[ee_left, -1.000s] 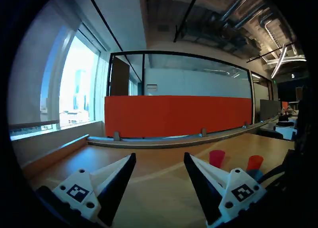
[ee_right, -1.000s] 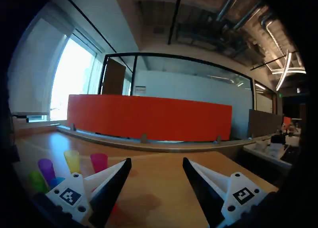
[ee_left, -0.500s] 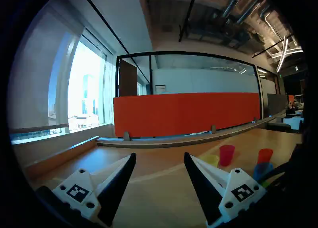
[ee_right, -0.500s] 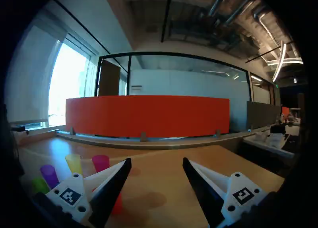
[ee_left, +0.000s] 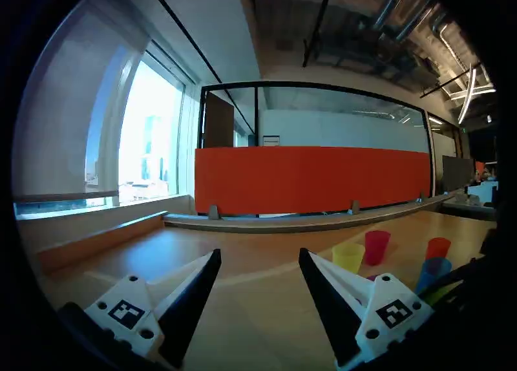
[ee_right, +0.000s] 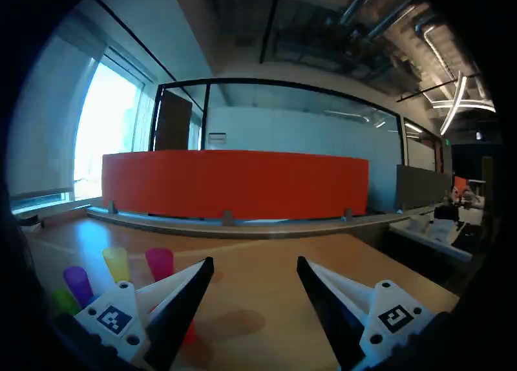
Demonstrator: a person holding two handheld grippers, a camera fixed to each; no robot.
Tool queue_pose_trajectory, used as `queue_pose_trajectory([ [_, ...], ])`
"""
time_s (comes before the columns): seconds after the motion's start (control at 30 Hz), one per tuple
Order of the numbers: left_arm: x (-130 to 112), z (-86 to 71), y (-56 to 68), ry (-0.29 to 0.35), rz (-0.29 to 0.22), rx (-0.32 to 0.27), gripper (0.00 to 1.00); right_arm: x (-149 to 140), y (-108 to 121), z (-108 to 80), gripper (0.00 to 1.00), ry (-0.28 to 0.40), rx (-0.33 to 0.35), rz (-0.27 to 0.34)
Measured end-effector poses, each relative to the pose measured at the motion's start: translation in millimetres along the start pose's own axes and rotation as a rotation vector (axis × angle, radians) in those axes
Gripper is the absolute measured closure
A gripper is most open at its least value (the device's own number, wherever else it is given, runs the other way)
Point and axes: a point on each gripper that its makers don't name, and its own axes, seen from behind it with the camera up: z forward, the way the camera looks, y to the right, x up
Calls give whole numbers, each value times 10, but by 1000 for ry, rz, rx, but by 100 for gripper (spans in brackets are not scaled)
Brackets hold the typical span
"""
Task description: Pour water
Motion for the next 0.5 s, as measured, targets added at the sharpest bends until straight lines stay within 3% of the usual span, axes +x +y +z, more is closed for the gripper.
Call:
queue_pose_trajectory([
  [0.5, -198, 90, -42, -27, -12, 0, 11, 6, 2, -32, 0, -3, -5, 12],
])
